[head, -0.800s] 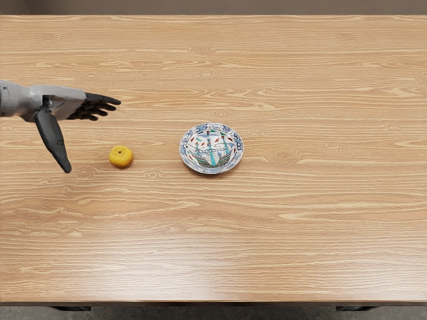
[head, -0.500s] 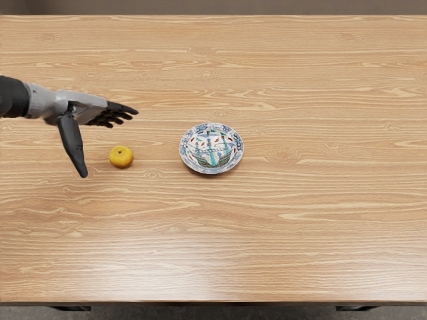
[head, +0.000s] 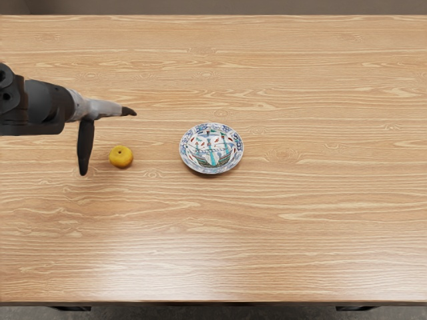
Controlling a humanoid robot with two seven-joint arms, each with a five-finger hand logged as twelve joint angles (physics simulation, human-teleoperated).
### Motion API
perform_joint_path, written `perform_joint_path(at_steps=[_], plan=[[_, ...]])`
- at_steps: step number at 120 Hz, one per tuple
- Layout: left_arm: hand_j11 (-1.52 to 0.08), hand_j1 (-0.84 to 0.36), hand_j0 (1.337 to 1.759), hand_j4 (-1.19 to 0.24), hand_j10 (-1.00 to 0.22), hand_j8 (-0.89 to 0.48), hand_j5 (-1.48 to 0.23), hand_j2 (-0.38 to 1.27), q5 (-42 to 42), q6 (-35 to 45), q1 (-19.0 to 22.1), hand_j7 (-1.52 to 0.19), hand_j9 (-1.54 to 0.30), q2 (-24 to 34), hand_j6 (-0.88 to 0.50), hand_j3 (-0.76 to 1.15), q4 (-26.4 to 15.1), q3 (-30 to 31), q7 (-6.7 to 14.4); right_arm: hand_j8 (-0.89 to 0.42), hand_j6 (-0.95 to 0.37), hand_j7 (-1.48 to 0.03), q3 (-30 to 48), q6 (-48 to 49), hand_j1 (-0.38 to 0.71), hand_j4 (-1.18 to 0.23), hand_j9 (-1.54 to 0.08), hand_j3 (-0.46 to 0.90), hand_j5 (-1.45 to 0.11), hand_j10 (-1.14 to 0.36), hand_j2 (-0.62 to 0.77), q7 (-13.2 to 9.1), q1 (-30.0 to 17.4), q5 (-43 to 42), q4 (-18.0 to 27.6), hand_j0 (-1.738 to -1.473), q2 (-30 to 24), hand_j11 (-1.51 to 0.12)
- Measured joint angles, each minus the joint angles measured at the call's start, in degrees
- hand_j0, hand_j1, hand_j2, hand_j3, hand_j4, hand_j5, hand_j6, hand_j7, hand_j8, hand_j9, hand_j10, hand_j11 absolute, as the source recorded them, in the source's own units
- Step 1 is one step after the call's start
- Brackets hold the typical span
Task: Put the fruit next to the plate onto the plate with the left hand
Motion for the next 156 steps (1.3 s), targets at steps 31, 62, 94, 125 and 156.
perform_joint_path(at_steps=[31,62,94,125,156], plan=[[0.0,0.35,1.658,0.0,0.0,0.0,0.0,0.0,5.54,5.55,3.61,0.0,0.0,-2.77,0.0,0.0,-2.59,0.01,0.14,-0.02,-0.02,-0.03,-0.13,0.0,-0.32,-0.02,-0.03,0.0,-0.03,-0.02,0.0,-0.04,-0.18,0.04,0.03,-1.658,0.0,-0.03],[0.0,0.35,1.658,0.0,0.0,0.0,0.0,0.0,10.14,9.01,6.28,0.0,0.0,-4.2,0.0,0.0,-1.6,0.05,0.15,-0.02,-0.02,-0.03,-0.14,0.0,-0.32,-0.02,-0.03,0.0,-0.03,-0.02,0.0,-0.03,-0.2,0.02,0.02,-1.658,0.0,-0.03],[-0.04,0.31,1.658,-0.04,-0.03,-0.04,-0.04,0.01,14.23,10.3,7.36,-0.04,-0.04,-8.44,-0.04,0.0,3.23,0.62,0.15,-0.02,-0.02,-0.03,-0.14,0.0,-0.32,-0.02,-0.03,0.0,-0.03,-0.02,0.0,-0.03,-0.2,0.01,0.04,-1.658,0.0,-0.03],[-0.1,0.26,1.658,-0.08,-0.08,-0.08,-0.1,0.02,14.85,11.35,7.7,-0.1,-0.1,-8.77,-0.08,0.0,6.05,2.11,0.15,-0.02,-0.02,-0.03,-0.09,0.0,-0.32,-0.02,-0.03,0.0,-0.03,-0.02,0.0,-0.02,-0.2,0.03,0.04,-1.658,0.0,-0.03],[-0.15,0.21,1.658,-0.12,-0.12,-0.12,-0.15,0.03,16.6,12.18,8.32,-0.15,-0.15,-10.99,-0.12,0.0,8.47,3.61,0.15,-0.02,-0.02,-0.03,-0.07,0.01,-0.32,-0.02,-0.03,0.0,-0.03,-0.02,0.0,-0.03,-0.2,0.02,0.03,-1.658,0.0,-0.03]])
